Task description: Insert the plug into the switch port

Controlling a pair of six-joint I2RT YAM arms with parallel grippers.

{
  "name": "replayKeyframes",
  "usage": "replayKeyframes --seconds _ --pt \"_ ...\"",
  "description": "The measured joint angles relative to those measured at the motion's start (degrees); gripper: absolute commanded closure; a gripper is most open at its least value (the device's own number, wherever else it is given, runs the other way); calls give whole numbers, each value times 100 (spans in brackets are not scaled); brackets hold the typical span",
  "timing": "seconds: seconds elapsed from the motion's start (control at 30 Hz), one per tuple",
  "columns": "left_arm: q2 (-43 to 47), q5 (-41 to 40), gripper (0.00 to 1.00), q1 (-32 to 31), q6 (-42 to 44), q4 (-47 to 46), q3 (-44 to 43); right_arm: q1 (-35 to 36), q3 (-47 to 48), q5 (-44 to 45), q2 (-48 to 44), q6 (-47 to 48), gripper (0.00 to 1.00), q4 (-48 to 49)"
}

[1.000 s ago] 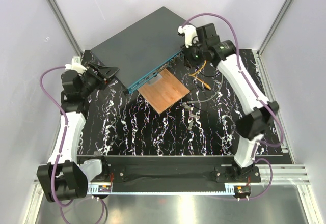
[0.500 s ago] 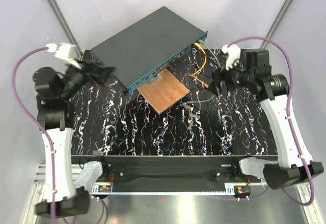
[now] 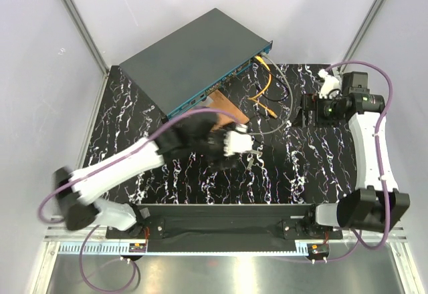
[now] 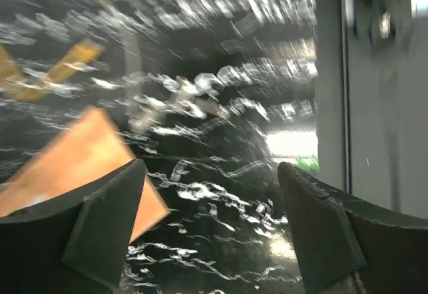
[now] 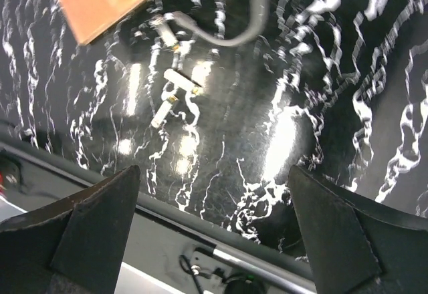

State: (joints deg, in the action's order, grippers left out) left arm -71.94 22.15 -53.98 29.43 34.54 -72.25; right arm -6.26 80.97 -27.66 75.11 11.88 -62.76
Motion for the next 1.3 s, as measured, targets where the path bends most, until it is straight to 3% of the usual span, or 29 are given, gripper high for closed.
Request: replayKeyframes --seconds 0.07,0.2,0.33,0.47,0.77,1.0,1.3 --pt "-791 -238 25 -256 61 245 -291 -210 0 26 197 -118 0 -15" --pt "-2535 -671 27 -592 -520 577 -1770 -570 -11 264 496 -431 0 0" --pt "-3222 -962 27 -780 -1497 656 -2070 -866 -31 273 533 -590 0 13" --pt "-3963 -1462 34 -835 -2765 852 -2459 -1073 -31 262 616 -634 0 -20" --pt "-4907 -2490 46 -776 -4336 1198 -3045 -1296 -96 -201 892 -658 0 52" --pt "-5379 -2669 50 -682 -4708 1189 -3462 -1298 -450 -527 400 -645 0 481" --pt "-5829 -2699 55 -531 -4968 1228 -3486 -1314 -105 -1108 315 -247 0 348"
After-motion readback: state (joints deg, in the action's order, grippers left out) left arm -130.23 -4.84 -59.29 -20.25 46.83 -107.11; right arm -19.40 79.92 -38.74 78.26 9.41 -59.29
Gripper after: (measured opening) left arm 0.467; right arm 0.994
